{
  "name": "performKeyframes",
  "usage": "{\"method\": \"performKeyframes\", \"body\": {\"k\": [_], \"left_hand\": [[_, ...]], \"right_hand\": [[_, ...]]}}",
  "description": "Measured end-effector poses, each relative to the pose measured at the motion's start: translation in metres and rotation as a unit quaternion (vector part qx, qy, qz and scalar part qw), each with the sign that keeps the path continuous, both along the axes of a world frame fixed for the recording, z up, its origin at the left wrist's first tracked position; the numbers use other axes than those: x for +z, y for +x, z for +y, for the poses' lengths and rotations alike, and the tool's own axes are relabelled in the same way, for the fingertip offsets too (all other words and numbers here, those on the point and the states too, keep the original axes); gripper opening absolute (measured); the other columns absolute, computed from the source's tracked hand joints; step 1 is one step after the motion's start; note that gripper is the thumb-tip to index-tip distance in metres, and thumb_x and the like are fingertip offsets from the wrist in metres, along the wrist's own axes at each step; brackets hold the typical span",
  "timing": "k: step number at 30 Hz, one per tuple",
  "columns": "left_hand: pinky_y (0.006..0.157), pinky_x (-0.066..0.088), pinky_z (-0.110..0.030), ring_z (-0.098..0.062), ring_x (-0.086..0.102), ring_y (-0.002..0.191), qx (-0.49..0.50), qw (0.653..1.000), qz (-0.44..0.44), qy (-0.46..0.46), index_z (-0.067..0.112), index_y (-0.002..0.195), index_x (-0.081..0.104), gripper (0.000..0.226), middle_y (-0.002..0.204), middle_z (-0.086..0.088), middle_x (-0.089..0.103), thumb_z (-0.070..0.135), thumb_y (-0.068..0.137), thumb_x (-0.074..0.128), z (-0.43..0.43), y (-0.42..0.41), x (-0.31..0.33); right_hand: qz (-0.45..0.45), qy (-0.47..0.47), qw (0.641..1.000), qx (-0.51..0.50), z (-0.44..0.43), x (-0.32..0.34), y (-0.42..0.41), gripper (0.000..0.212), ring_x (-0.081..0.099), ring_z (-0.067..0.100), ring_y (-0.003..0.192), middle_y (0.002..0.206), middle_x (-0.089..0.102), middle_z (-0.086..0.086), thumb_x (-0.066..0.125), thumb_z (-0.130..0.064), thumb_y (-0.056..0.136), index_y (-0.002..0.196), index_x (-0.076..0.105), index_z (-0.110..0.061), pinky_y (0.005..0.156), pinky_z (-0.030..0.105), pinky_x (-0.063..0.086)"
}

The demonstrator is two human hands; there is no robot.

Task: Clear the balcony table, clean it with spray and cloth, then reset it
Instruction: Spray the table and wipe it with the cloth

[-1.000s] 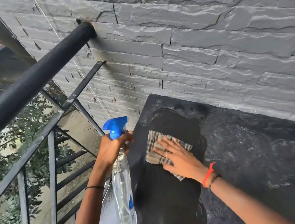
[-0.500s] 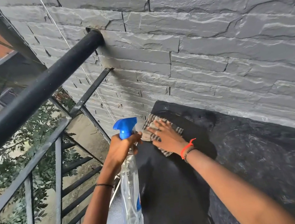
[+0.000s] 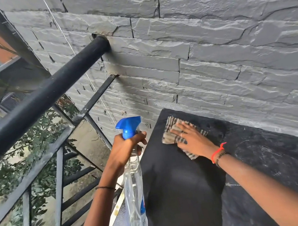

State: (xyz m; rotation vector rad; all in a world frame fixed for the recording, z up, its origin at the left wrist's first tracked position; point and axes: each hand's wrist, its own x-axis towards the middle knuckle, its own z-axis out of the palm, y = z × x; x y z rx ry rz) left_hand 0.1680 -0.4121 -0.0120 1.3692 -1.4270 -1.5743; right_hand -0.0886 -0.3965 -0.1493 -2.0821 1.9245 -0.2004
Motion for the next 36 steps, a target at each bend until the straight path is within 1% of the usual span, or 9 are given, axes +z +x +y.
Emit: {"method": "performKeyframes", "body": {"k": [5,9,12,14,17,21,26,30,36], "left_hand": [[0.044,0.039,-0.014,-0.011,0.049,0.044,-0.005,1.0,-0.012,-0.013,0.002,0.078,0.064,0.017,0.071,-0.003,0.069,0.016,0.086,0.066,0.0,-0.002,-0.001],[0.044,0.038,-0.013,-0.011,0.049,0.044,-0.008,1.0,-0.014,-0.016,0.002,0.076,0.064,0.017,0.068,-0.001,0.068,0.016,0.085,0.067,0.002,-0.004,0.0],[0.042,0.037,-0.013,-0.01,0.048,0.043,-0.005,1.0,-0.002,-0.011,0.005,0.076,0.063,0.014,0.068,-0.001,0.068,0.016,0.084,0.067,0.001,-0.006,0.001],[0.042,0.037,-0.013,-0.011,0.048,0.044,-0.005,1.0,-0.003,-0.014,0.006,0.076,0.064,0.014,0.068,-0.001,0.068,0.017,0.084,0.067,0.0,-0.007,0.0],[0.046,0.039,-0.016,-0.012,0.049,0.045,-0.01,1.0,-0.006,-0.016,0.008,0.076,0.064,0.015,0.07,-0.001,0.069,0.019,0.085,0.067,-0.001,-0.008,0.0],[0.053,0.039,-0.023,-0.015,0.048,0.047,-0.018,0.999,-0.019,-0.022,0.008,0.076,0.063,0.016,0.073,-0.004,0.067,0.021,0.085,0.066,0.0,-0.011,-0.003],[0.047,0.039,-0.015,-0.015,0.047,0.046,-0.016,1.0,-0.018,-0.013,0.006,0.077,0.064,0.014,0.071,-0.005,0.066,0.017,0.084,0.067,0.006,-0.017,-0.004],[0.051,0.038,-0.021,-0.016,0.048,0.048,-0.02,1.0,-0.023,-0.004,0.009,0.076,0.065,0.014,0.072,-0.009,0.066,0.02,0.084,0.067,0.009,-0.024,0.0],[0.056,0.036,-0.029,-0.019,0.047,0.051,-0.025,0.999,-0.022,-0.01,0.012,0.069,0.065,0.019,0.076,-0.021,0.062,0.022,0.084,0.067,0.011,-0.03,0.007]], "right_hand": [[-0.005,0.016,1.0,-0.027,-0.045,0.007,0.043,0.057,-0.003,0.021,0.149,0.161,0.005,0.003,0.039,-0.039,0.097,0.15,0.022,-0.029,0.119,0.036,-0.006],[-0.002,0.015,0.999,0.048,-0.04,0.002,0.06,0.058,-0.005,0.018,0.149,0.161,0.002,0.0,0.035,-0.042,0.096,0.151,0.019,-0.029,0.116,0.035,-0.009],[-0.005,0.015,0.998,0.058,-0.022,-0.008,0.043,0.061,-0.009,0.013,0.147,0.159,-0.004,-0.007,0.036,-0.045,0.095,0.151,0.014,-0.032,0.118,0.034,-0.008],[-0.004,0.006,0.999,0.04,-0.009,-0.013,0.024,0.063,-0.01,0.012,0.147,0.156,-0.007,-0.011,0.037,-0.047,0.094,0.15,0.014,-0.034,0.116,0.031,-0.009],[-0.008,-0.012,1.0,-0.016,-0.006,-0.011,-0.001,0.062,-0.001,0.013,0.149,0.16,0.005,-0.007,0.044,-0.042,0.092,0.15,0.022,-0.03,0.116,0.029,-0.008],[-0.002,0.002,0.997,-0.077,-0.038,0.0,-0.001,0.06,0.002,0.019,0.149,0.161,0.009,0.003,0.043,-0.039,0.095,0.15,0.024,-0.023,0.123,0.037,-0.003],[-0.007,0.004,0.995,-0.098,-0.054,0.006,0.017,0.06,0.002,0.022,0.149,0.161,0.009,0.005,0.042,-0.038,0.095,0.15,0.025,-0.022,0.119,0.035,-0.006],[-0.007,0.021,0.998,-0.064,-0.031,0.006,0.002,0.061,-0.002,0.019,0.149,0.161,0.004,0.0,0.042,-0.038,0.095,0.151,0.02,-0.026,0.12,0.035,-0.004],[0.003,0.005,0.988,-0.155,0.027,0.001,-0.05,0.062,0.002,0.017,0.149,0.161,0.007,0.0,0.045,-0.039,0.095,0.151,0.022,-0.025,0.117,0.029,-0.008]]}}
